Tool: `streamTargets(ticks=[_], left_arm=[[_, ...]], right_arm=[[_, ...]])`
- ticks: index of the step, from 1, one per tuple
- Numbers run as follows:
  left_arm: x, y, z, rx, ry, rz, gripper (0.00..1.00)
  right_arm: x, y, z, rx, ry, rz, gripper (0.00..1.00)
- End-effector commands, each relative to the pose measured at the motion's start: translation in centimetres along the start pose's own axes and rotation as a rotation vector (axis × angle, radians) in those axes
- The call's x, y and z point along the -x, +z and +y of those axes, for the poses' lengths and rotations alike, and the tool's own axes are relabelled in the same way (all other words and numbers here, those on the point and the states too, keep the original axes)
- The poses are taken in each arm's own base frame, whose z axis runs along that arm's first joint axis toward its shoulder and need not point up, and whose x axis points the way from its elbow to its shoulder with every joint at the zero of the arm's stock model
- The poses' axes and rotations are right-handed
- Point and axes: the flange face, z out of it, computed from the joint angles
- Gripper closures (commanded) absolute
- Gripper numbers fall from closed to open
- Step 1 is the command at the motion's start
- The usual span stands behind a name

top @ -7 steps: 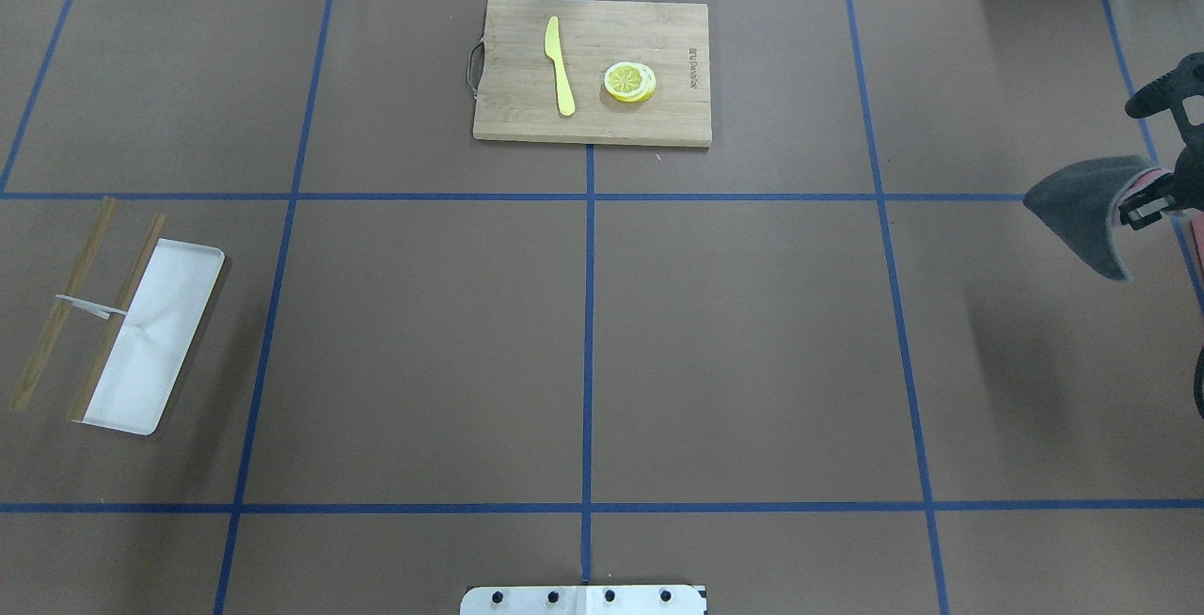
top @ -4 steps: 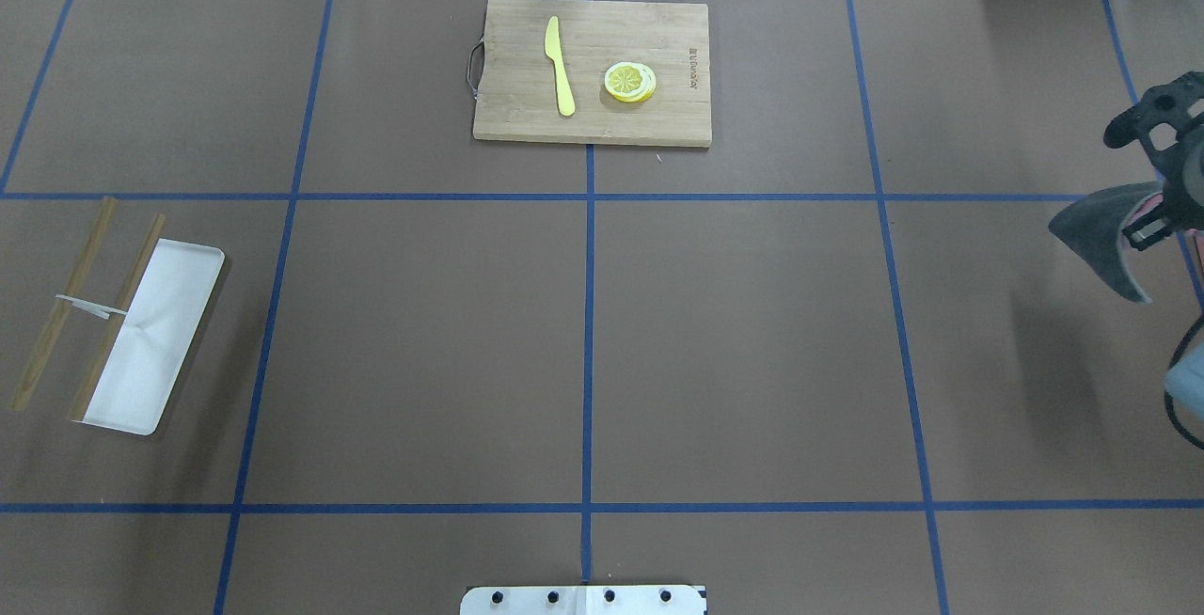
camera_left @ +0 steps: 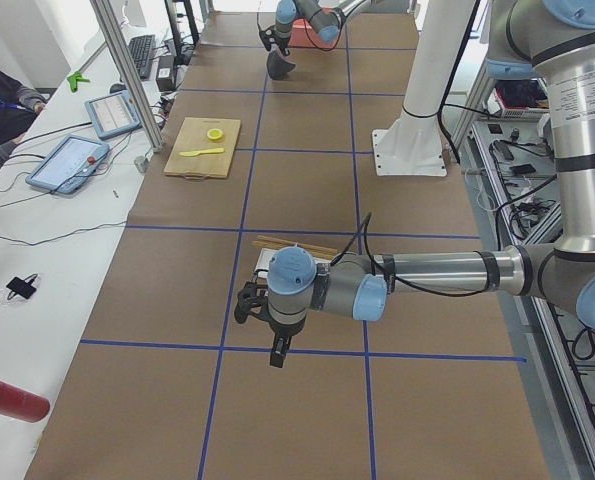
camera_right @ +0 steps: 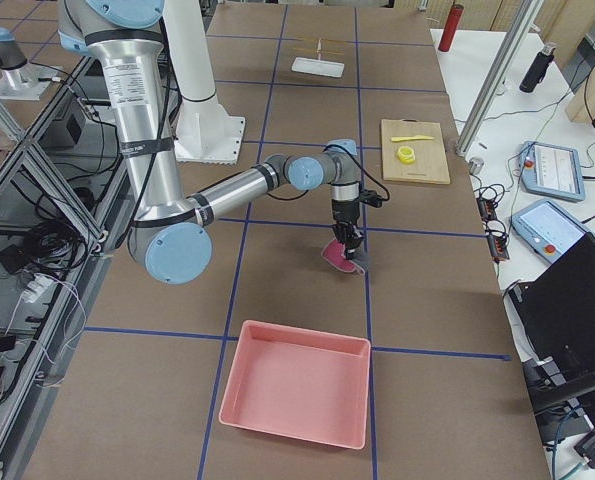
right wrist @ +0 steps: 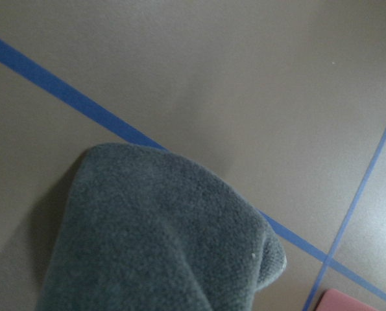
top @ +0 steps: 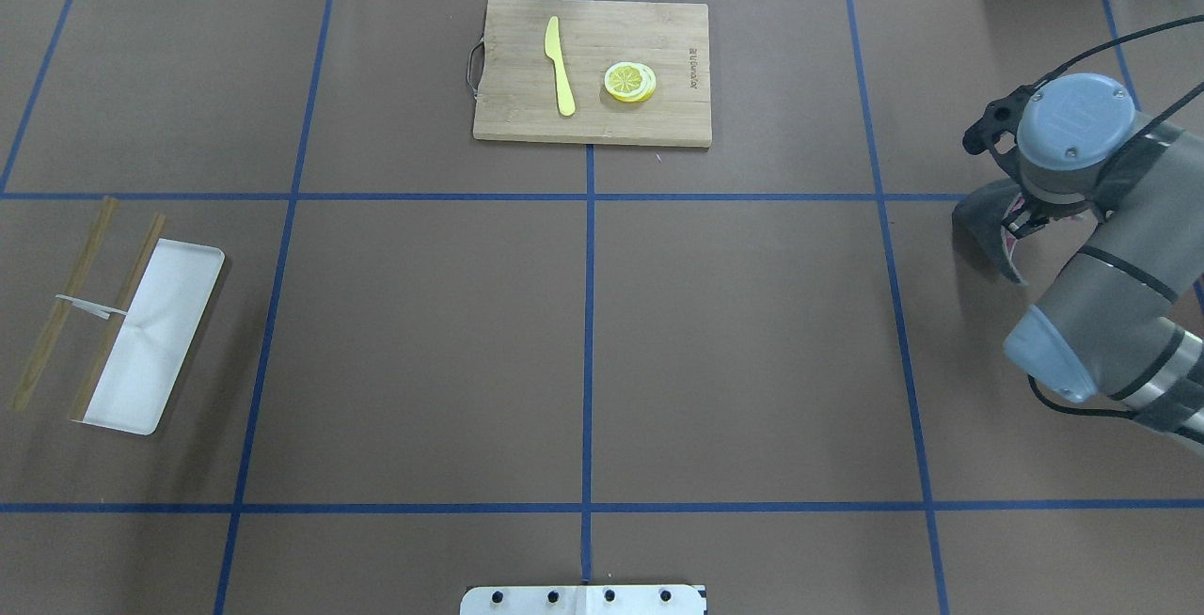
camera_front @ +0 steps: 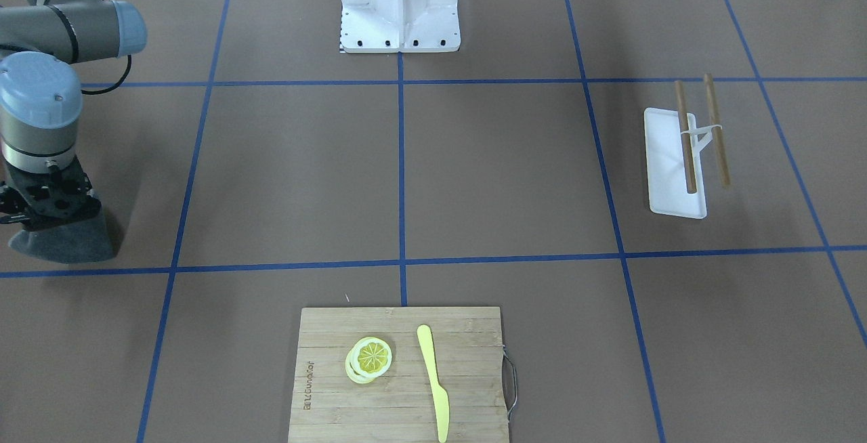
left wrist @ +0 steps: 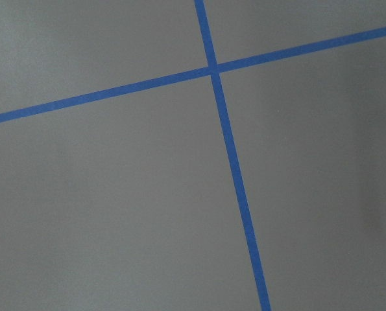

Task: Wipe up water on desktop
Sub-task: 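Press the cloth down and wipe the water spot with the right gripper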

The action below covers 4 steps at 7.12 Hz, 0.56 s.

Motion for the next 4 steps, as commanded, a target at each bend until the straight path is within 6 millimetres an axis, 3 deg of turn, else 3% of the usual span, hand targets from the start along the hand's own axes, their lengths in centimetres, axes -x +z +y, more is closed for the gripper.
streamTargets(ticks=[1,4], left_arm=[[0.0,0.0,0.0,-0.001,0.000,0.001,0.01],[0.0,0.1,0.0,0.003,-0.003,0.001,0.01]], right_arm=[[6.3,-2.5,-3.9,-0.007,0.016,-0.020,1.00],[14.6,-10.0,-8.5,-0.070,0.155,-0.113,1.00]])
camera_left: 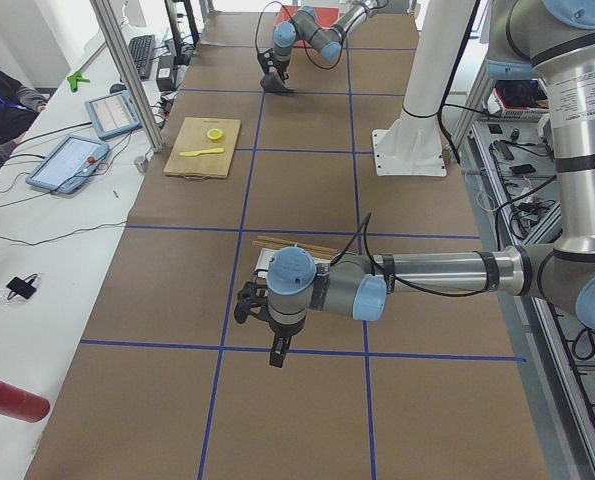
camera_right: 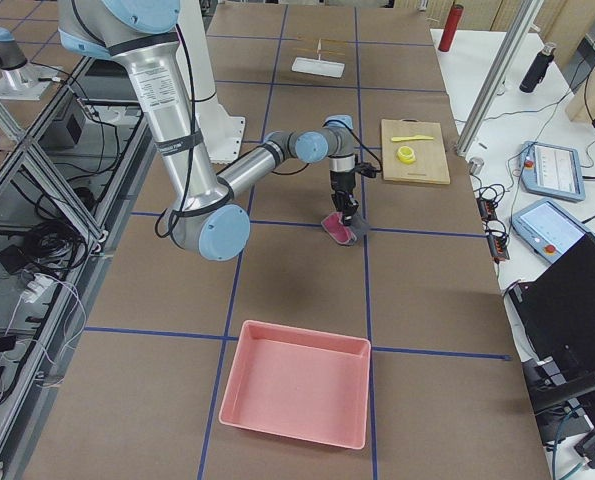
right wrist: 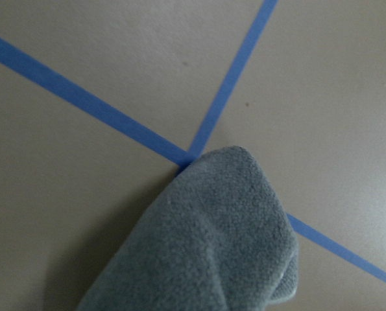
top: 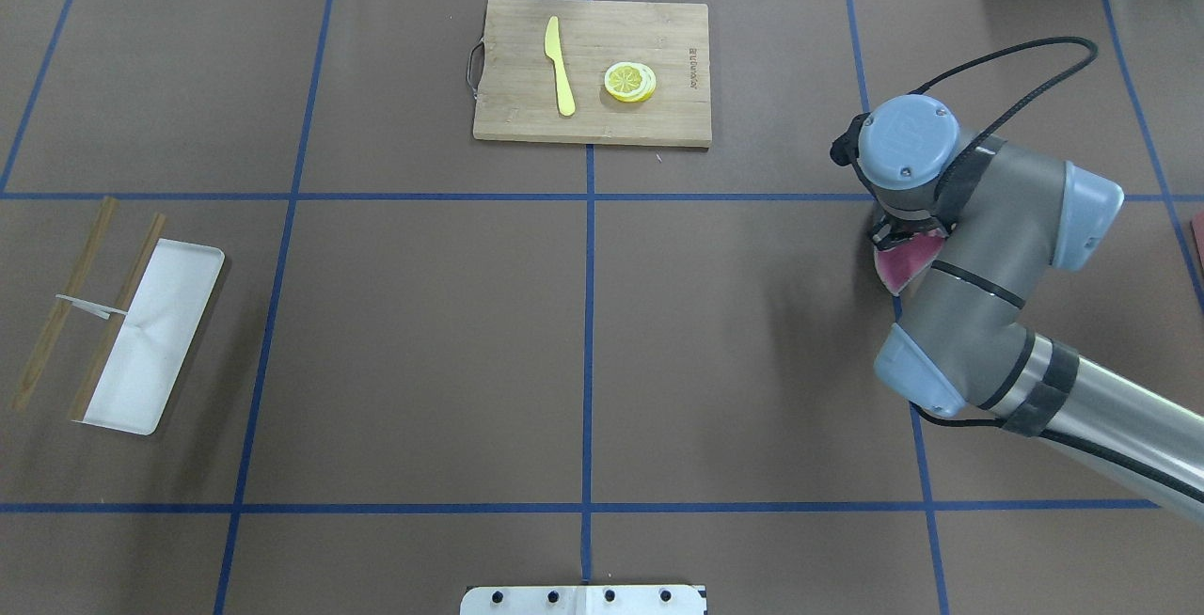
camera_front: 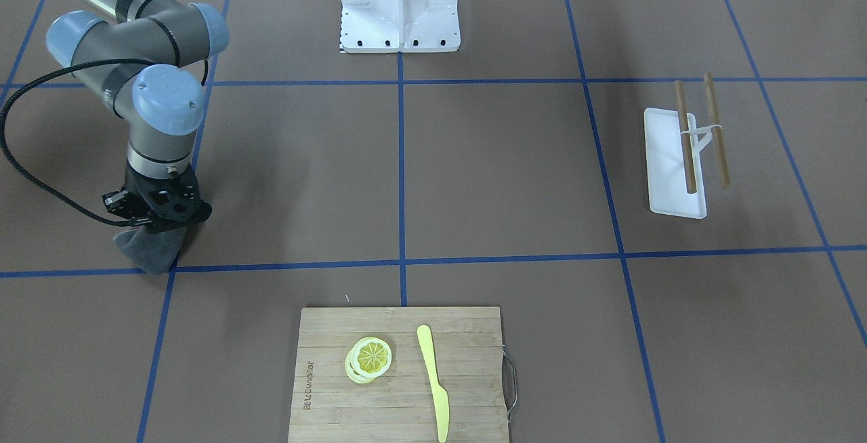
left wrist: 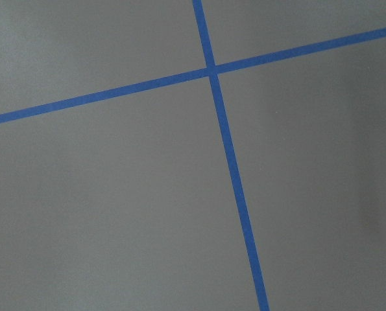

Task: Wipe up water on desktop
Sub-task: 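Press the cloth down and wipe the water spot with the right gripper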

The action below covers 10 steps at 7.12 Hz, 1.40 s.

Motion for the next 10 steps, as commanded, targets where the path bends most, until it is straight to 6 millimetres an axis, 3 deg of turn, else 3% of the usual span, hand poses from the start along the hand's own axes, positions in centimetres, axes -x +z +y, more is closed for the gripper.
streamTargets(ticks=[1,2,3,4,6,8,10], left_arm=[[0.1,0.1,0.0,0.002,0.000,0.000,0.01],[0.0,0.0,0.0,0.001,0.001,0.000,0.01],[0.0,0.0,0.0,0.000,0.002,0.000,0.01],[0.0,0.0,0.0,0.000,0.002,0.000,0.01],[-0.1,-0.1,0.0,-0.001,0.004,0.000,0.02],[-0.1,-0.1,-0.1,-0.003,0.006,0.000,0.01],[-0.2,-0.1,-0.1,-0.004,0.008,0.000,0.01]], right_arm=[[6.9,-5.9,-2.4,-0.041,0.119,-0.106,1.00],[9.4,-9.4,-3.4,-0.071,0.208,-0.175,1.00],[10.5,-12.2,-4.0,-0.094,0.279,-0.247,1.00],[10.4,-12.7,-3.1,-0.104,0.292,-0.277,1.00],[6.7,-8.4,2.2,-0.066,0.225,-0.226,1.00],[0.8,-3.8,8.2,-0.012,0.138,-0.140,1.00],[-6.6,0.2,15.9,0.066,0.015,-0.010,1.00]])
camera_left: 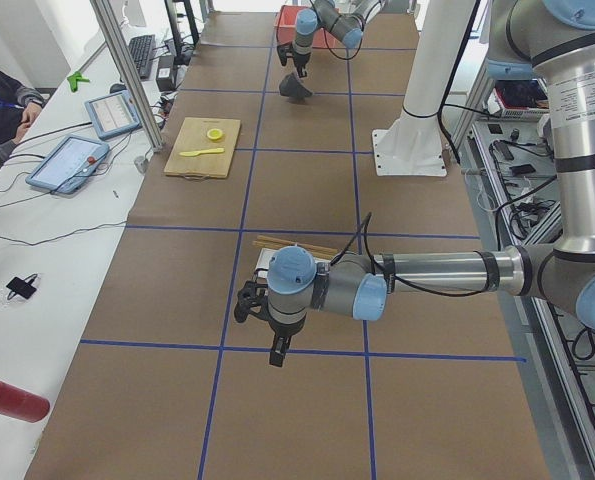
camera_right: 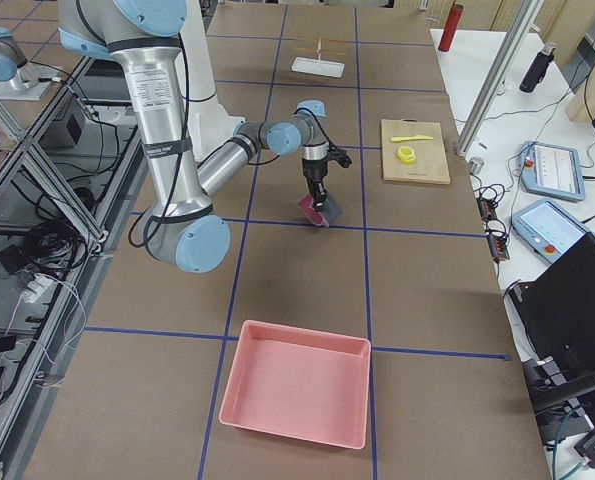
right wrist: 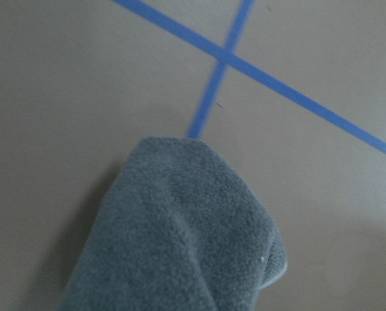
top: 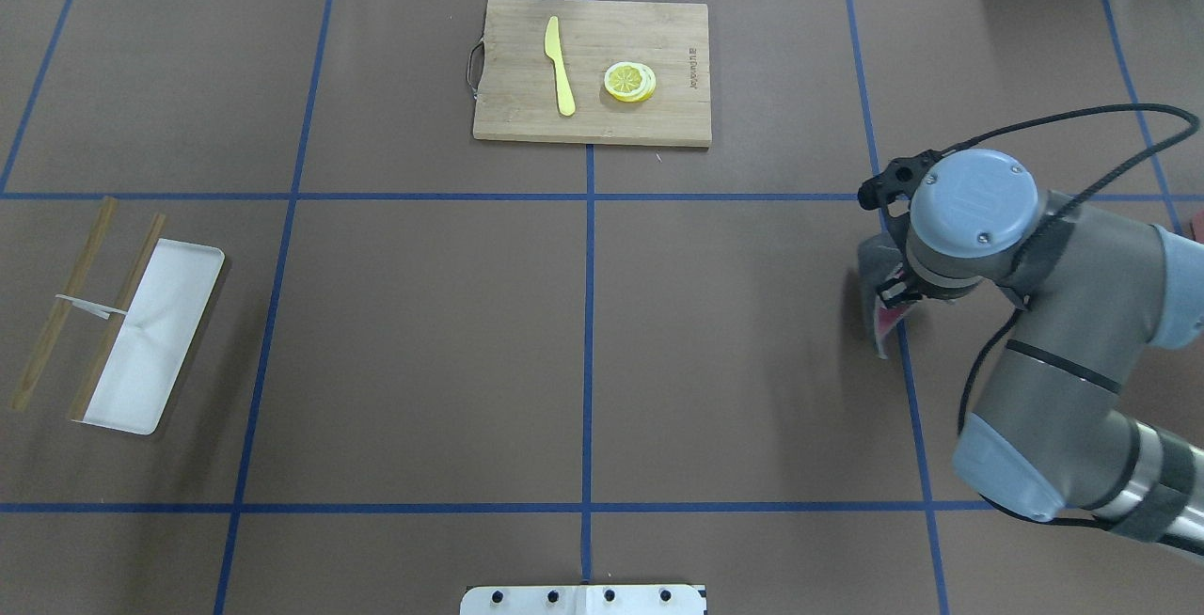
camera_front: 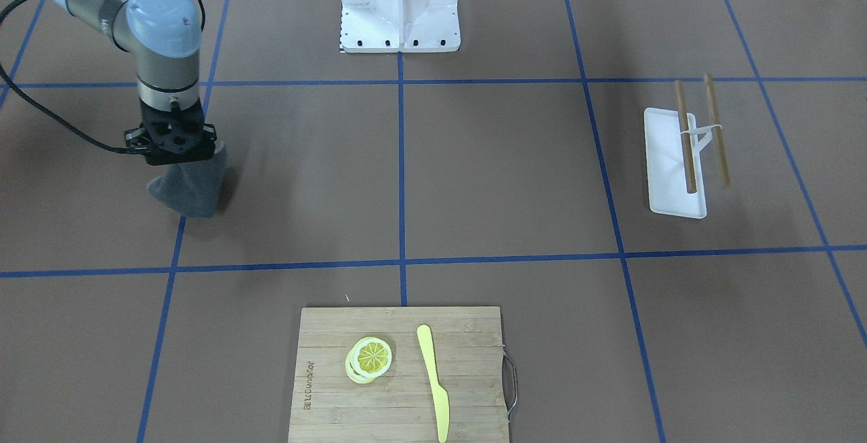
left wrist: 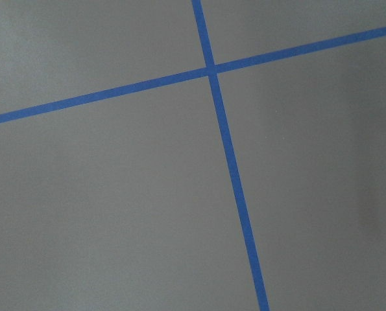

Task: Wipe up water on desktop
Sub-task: 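Press the cloth down and wipe the water spot with the right gripper, then wipe the cloth back and forth across the spot with the right gripper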

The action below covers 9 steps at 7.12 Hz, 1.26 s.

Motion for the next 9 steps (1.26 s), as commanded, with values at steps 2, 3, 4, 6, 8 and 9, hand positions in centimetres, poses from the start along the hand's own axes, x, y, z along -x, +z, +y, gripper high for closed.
streamTargets(ticks=[2,3,4,6,8,9], left_arm=[[0.0,0.1,0.0,0.002,0.000,0.000,0.01],[0.0,0.1,-0.1,0.003,0.001,0.001,0.01],[-0.1,0.1,-0.1,0.002,0.002,0.001,0.02],[-0.1,0.1,-0.1,0.003,0.001,0.001,0.02],[-0.1,0.1,-0.2,0.002,0.002,0.002,0.01],[-0.1,0.1,-0.2,0.002,0.002,0.002,0.01]], right_arm=[[-8.8,4.7,7.4,0.092,-0.106,0.196,1.00],[-7.3,3.8,6.1,0.067,-0.102,0.172,1.00],[-4.6,2.2,3.0,0.029,-0.096,0.116,1.00],[5.5,0.4,-1.9,-0.011,-0.019,0.014,1.00],[13.4,-5.9,-4.1,-0.064,0.061,-0.135,1.00],[16.7,-8.2,-4.1,-0.078,0.104,-0.186,1.00]])
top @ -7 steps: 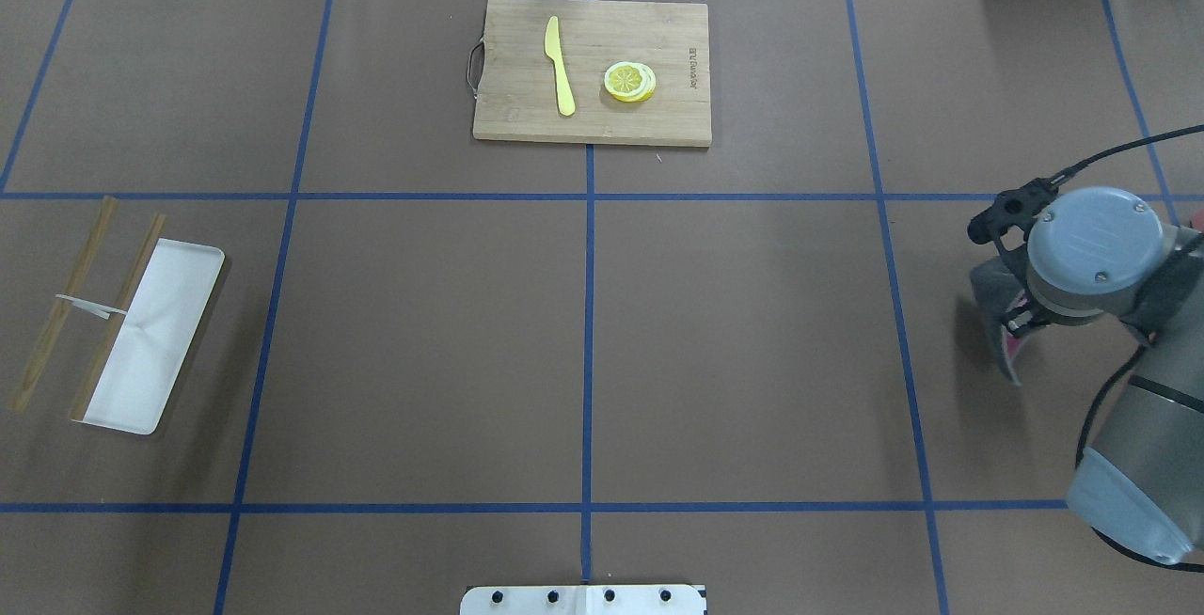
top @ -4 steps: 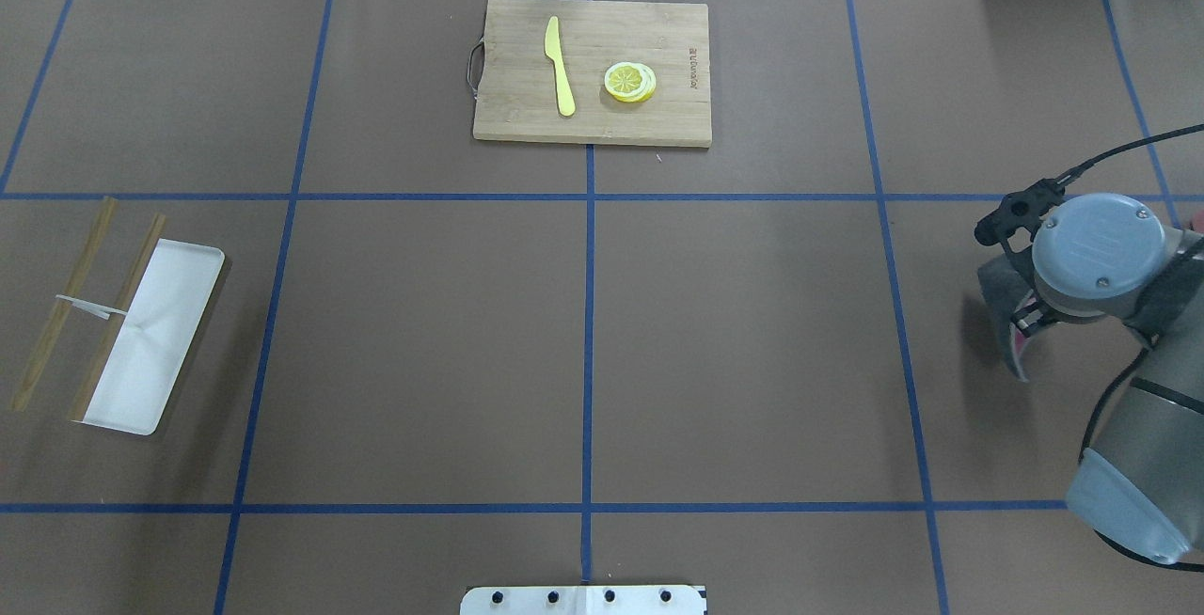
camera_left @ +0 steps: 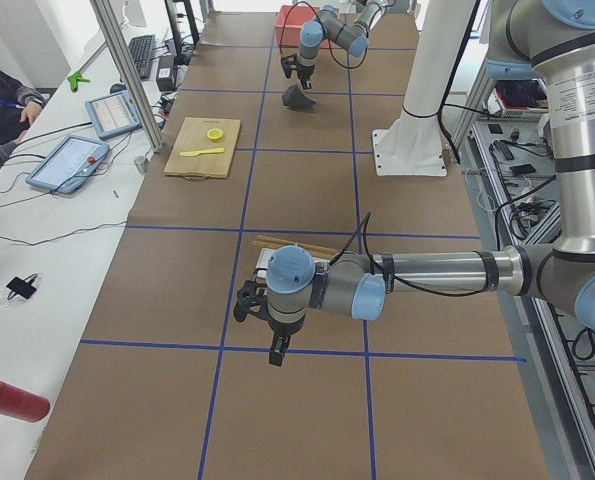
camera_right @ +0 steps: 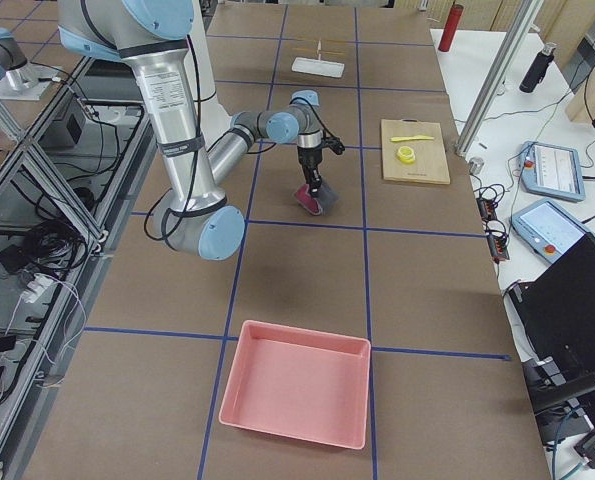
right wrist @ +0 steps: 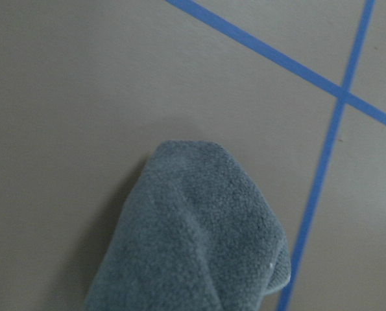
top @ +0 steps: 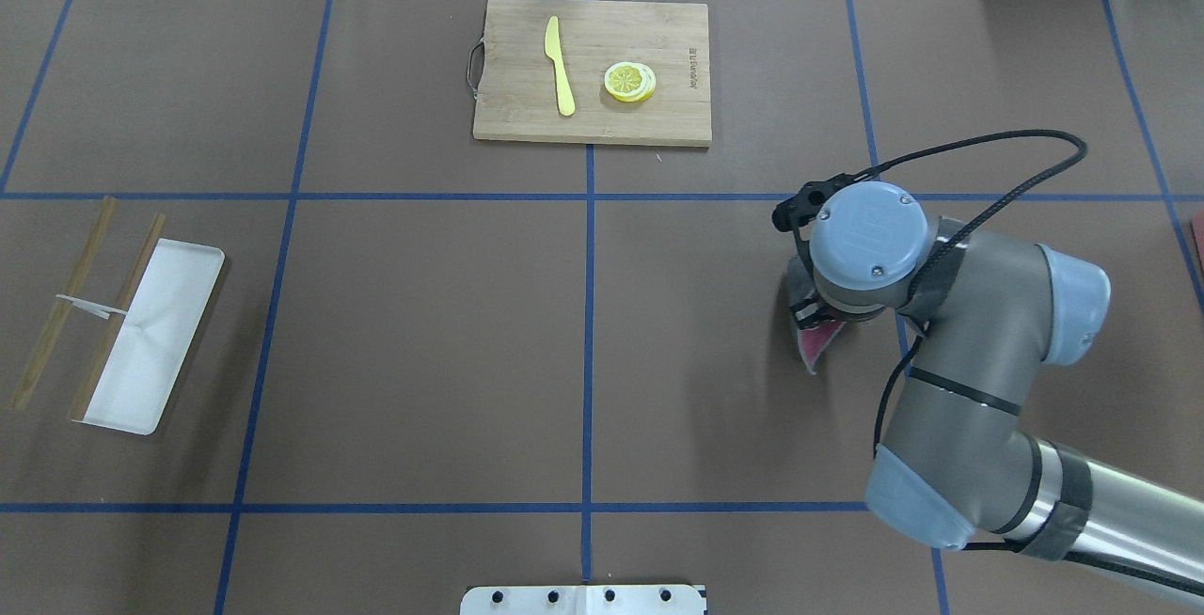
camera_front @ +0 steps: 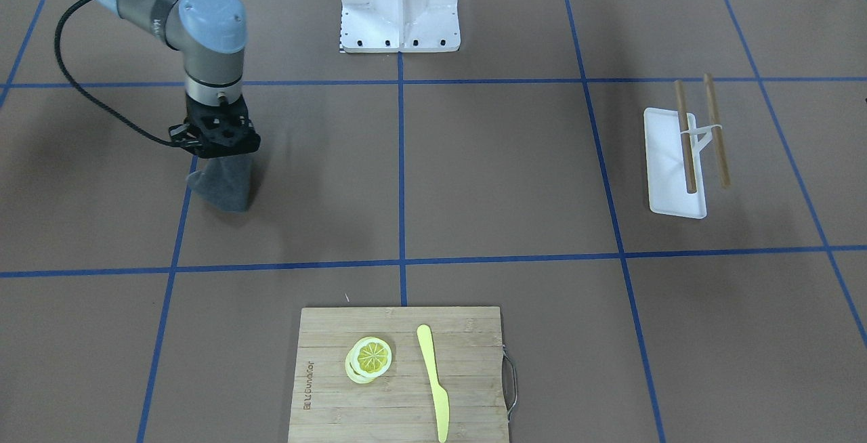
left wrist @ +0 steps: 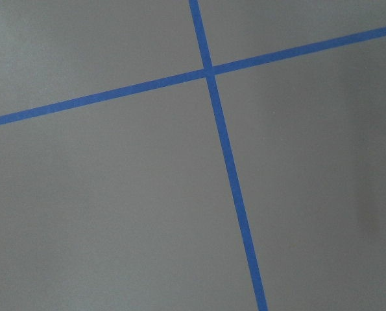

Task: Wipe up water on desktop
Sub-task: 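Wipe the cloth back and forth across the spot with the right gripper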

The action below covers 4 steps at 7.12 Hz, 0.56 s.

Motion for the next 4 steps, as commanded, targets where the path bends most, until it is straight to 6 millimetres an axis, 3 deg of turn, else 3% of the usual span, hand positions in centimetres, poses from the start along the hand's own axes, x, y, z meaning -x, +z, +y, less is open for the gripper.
streamTargets(ticks=[1,2,3,4], left_arm=[[0.0,0.0,0.0,0.000,0.000,0.000,0.01],[-0.1,-0.1,0.0,-0.002,0.001,0.000,0.01],[-0.1,0.0,-0.1,-0.001,0.002,0.000,0.01],[-0.2,-0.1,-0.1,-0.002,0.003,0.000,0.02]], right_arm=[[7.5,-4.3,0.3,-0.029,0.120,-0.120,1.00],[7.8,-4.2,1.1,-0.021,0.131,-0.118,1.00],[6.6,-2.5,2.0,0.001,0.120,-0.087,1.00],[4.0,-0.6,3.2,0.021,0.103,-0.047,1.00]])
